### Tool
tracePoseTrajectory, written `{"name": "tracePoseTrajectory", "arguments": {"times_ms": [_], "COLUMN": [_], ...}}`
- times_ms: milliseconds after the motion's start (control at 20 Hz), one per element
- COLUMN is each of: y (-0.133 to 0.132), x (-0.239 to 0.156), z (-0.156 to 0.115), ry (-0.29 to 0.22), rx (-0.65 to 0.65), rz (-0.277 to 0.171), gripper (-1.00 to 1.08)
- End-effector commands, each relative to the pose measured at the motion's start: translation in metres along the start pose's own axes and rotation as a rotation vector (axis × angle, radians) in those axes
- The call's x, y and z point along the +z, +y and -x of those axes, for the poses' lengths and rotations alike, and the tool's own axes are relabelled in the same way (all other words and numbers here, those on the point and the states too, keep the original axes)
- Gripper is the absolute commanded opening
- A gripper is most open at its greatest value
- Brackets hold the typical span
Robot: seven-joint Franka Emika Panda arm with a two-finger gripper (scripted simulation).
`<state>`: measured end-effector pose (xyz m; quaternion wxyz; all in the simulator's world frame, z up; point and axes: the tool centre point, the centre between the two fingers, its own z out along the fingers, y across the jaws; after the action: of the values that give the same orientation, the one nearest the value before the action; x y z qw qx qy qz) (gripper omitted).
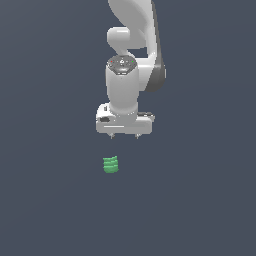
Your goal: Pick up the object and move it to a goal position.
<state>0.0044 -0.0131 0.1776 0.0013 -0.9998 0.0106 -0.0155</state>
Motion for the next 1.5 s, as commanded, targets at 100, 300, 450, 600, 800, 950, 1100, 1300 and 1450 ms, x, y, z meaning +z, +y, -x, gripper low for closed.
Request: {"name": "tracePoseTrajectory", "arguments": {"times_ms": [100, 300, 450, 600, 800, 950, 1100, 1300, 1450], "y": [-0.001, -0.007, -0.01, -0.01, -0.009, -0.006, 0.0, 0.011, 0.022], "x": [-0.001, -0.009, -0.013, -0.013, -0.011, -0.007, 0.0, 0.015, 0.031], "z": [0.0, -0.002, -0.002, -0.002, -0.003, -0.007, -0.013, -0.024, -0.033], "ry": [0.0, 0.004, 0.006, 0.006, 0.005, 0.003, 0.0, -0.005, -0.011], "rx": [0.001, 0.008, 0.011, 0.011, 0.008, -0.001, -0.016, -0.044, -0.073], "rz": [0.0, -0.001, -0.002, -0.002, -0.001, -0.001, 0.001, 0.002, 0.003], "gripper": [1.0, 1.0, 1.0, 1.0, 1.0, 1.0, 1.0, 1.0, 1.0]}}
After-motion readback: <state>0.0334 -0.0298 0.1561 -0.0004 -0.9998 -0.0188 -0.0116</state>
